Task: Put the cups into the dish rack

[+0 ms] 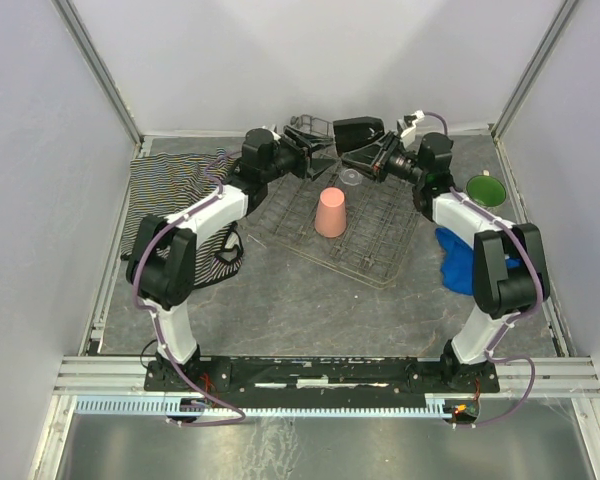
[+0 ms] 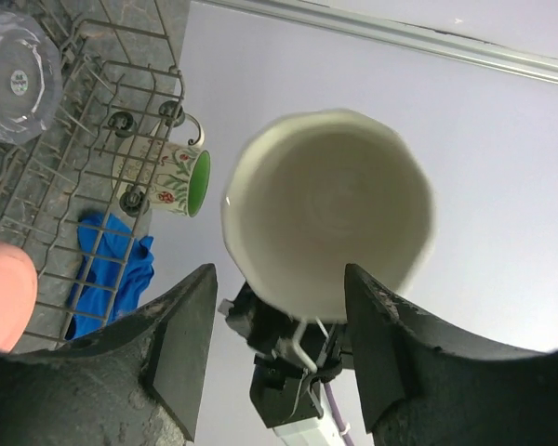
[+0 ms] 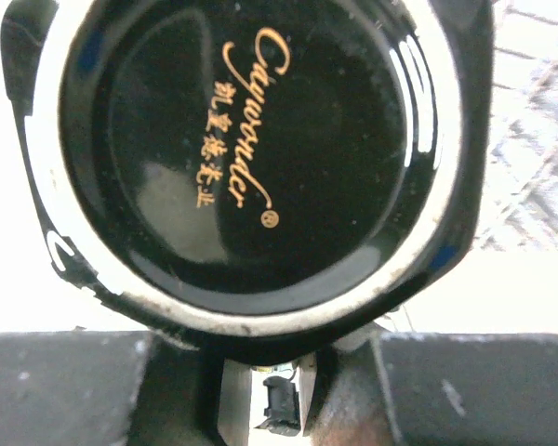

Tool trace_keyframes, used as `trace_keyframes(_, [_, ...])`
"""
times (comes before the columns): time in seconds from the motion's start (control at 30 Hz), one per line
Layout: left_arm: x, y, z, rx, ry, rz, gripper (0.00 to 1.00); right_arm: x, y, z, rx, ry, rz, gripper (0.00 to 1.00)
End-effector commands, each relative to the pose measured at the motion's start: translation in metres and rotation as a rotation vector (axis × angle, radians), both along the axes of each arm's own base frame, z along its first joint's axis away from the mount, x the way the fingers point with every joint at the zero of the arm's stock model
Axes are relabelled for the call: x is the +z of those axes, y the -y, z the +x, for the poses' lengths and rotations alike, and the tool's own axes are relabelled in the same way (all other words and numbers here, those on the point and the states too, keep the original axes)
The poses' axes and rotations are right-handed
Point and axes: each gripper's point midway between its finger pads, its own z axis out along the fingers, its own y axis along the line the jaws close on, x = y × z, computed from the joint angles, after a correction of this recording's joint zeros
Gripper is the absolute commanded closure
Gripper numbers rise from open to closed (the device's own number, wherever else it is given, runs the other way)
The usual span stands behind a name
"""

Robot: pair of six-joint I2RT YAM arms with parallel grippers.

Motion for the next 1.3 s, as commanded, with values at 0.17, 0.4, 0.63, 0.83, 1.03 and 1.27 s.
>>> trace_keyframes(0.17, [0.032, -0.027, -0.007, 0.011, 0.132, 0.023, 0.36, 0.032, 0.043, 0.010, -0.118, 0.162, -0.161, 0.99])
trace_keyframes(0.4, [0.003, -0.088, 0.033, 0.091, 0.137, 0.254, 0.36, 0.012, 0.077, 0.015, -0.183, 0.136, -0.411, 0.99])
trace_keyframes(0.63, [-0.026, -0.131, 0.080, 0.006, 0.228, 0.715, 0.37, 0.006, 0.098, 0.014, -0.223, 0.113, -0.589, 0.99])
trace_keyframes(0.83, [-0.046, -0.161, 0.102, -0.042, 0.268, 1.025, 0.38, 0.012, 0.110, 0.009, -0.252, 0.114, -0.664, 0.99])
trace_keyframes(1.03, [-0.061, -0.176, 0.113, -0.051, 0.309, 1.195, 0.44, 0.020, 0.111, 0.009, -0.257, 0.110, -0.663, 0.99])
trace_keyframes(1.27, [-0.084, -0.179, 0.130, -0.083, 0.334, 1.303, 0.45, 0.025, 0.106, 0.013, -0.242, 0.104, -0.630, 0.99])
